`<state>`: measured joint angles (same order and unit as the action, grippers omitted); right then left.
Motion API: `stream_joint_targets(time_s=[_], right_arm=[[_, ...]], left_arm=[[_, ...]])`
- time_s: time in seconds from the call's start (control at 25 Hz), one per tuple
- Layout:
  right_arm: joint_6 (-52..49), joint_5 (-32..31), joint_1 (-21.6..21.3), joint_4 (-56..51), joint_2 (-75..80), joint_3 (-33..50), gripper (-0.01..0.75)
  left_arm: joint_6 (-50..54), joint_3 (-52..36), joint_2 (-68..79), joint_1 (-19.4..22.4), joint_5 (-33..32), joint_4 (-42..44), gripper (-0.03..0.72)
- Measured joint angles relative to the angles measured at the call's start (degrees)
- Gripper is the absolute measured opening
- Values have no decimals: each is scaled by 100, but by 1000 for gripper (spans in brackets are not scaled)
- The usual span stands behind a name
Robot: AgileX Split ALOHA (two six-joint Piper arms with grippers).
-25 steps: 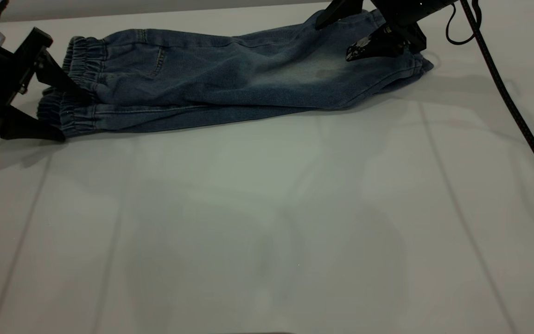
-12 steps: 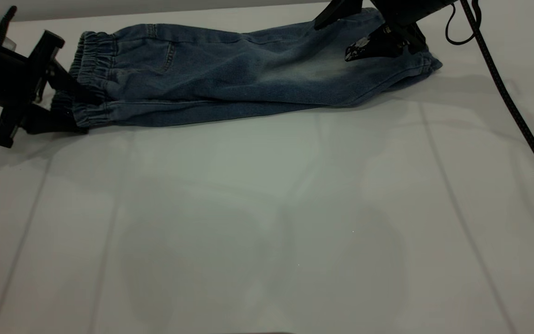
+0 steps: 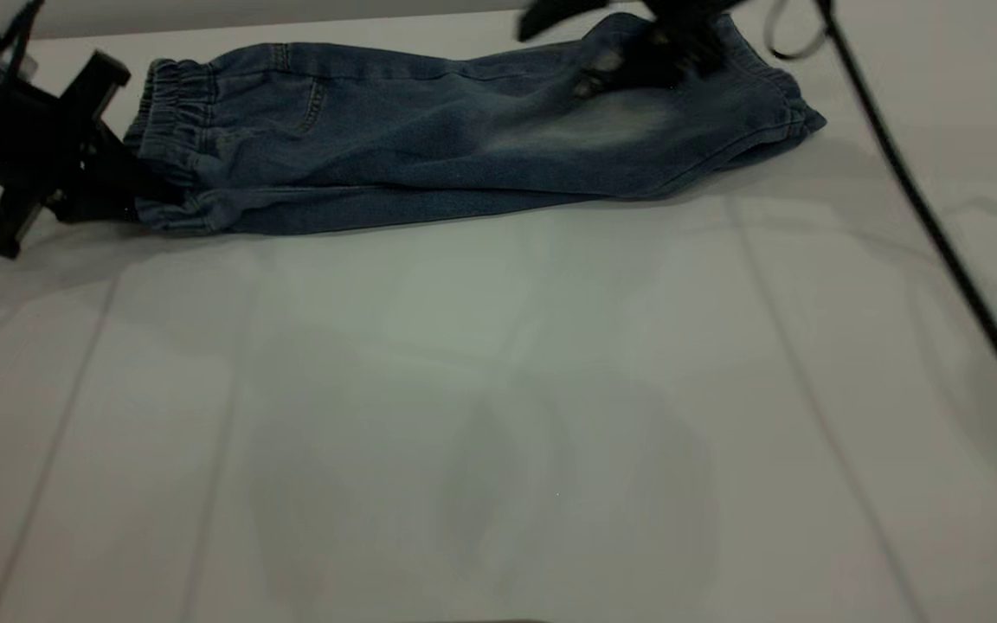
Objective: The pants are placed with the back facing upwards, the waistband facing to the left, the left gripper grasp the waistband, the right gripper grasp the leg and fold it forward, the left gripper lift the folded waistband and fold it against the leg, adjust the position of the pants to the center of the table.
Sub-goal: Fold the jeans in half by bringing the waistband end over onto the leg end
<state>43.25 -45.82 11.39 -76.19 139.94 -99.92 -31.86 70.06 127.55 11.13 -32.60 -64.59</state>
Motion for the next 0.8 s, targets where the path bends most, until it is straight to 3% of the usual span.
stream_joint_targets(time_s=[0.36, 0.8], right_arm=[[-676, 1154, 945, 1113, 123, -513, 498], [-1251, 713, 1657, 1538, 1130, -1625, 498]], left_arm=[[-60, -21, -1444, -78, -553, 848, 87], [-188, -46, -2189, -98, -922, 1170, 87]])
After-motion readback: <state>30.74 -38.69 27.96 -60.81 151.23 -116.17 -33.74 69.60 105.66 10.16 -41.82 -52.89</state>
